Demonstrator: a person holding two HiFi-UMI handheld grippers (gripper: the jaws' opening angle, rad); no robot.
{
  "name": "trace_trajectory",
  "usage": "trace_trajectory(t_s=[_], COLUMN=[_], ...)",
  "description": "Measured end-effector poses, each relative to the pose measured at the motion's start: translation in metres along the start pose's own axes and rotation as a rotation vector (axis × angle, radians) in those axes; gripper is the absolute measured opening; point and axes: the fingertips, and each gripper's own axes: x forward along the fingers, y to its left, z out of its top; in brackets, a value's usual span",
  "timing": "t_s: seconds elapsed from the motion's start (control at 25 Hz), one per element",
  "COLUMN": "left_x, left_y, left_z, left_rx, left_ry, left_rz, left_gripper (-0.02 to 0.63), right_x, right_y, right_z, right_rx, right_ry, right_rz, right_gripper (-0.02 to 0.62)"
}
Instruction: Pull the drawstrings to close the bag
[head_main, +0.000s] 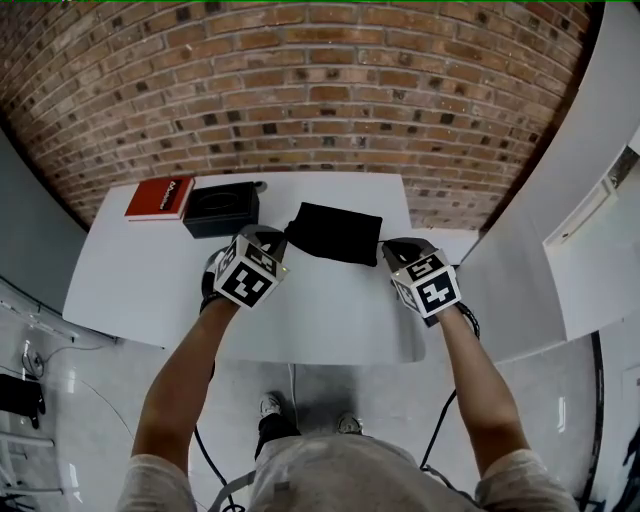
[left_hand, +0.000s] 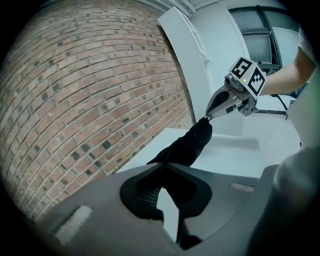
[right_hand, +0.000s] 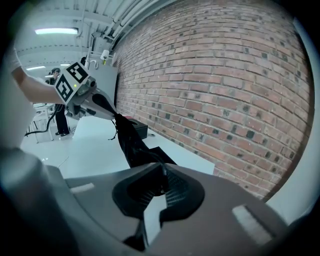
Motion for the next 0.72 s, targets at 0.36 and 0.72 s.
trace_trajectory(t_s=[0.36,0.72], left_x=[-0.029,-0.058], left_y=[0.016,0.031], left_z=[0.034,0.065], left_rx=[-0.04,-0.075], left_ry=[-0.071,-0.148], left_rz=[0.108,0.205], left_gripper=[0.006,0.006], right_x=[-0.021,-0.043], right_y=[-0.016,-0.026], right_z=[0.041,0.079], right_rx=[0.012,0.004], right_ry=[-0.104,-0.193], right_rz=[-0.036,-0.06], right_gripper=[0.003,0.003])
